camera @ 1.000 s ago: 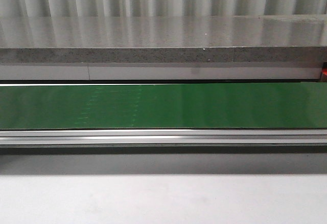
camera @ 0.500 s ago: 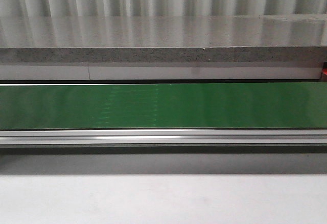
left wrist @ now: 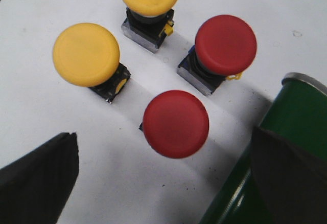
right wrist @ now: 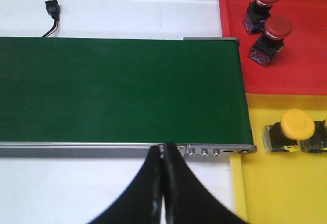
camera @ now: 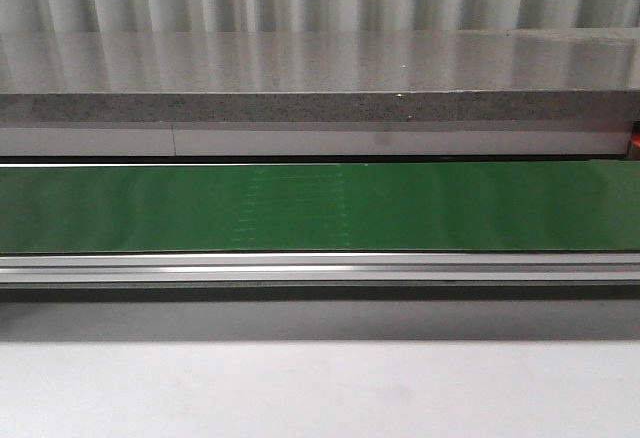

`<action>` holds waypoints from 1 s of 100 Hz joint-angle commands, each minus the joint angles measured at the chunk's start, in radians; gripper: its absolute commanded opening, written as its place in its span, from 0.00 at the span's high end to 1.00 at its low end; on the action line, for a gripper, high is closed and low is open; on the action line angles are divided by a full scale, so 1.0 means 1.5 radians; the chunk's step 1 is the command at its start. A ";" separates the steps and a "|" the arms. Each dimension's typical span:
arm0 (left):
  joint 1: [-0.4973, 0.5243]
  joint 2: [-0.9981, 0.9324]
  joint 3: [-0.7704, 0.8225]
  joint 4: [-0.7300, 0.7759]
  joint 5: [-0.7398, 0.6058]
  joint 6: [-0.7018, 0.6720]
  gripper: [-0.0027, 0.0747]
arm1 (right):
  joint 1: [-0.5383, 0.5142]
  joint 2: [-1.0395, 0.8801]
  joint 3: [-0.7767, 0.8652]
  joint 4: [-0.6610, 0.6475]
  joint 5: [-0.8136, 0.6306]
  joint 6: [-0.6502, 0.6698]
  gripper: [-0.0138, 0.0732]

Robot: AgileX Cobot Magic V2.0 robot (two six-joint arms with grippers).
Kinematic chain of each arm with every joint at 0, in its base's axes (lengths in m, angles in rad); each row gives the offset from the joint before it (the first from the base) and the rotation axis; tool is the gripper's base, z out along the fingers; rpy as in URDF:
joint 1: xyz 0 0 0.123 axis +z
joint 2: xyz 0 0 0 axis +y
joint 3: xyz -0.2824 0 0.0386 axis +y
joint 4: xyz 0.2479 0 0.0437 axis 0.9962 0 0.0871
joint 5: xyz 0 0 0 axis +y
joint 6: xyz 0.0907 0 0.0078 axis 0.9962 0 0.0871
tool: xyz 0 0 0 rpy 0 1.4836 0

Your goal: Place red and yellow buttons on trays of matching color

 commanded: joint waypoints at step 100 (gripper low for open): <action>0.010 0.075 -0.027 -0.023 -0.111 -0.006 0.50 | 0.001 -0.003 -0.017 -0.006 -0.038 -0.006 0.92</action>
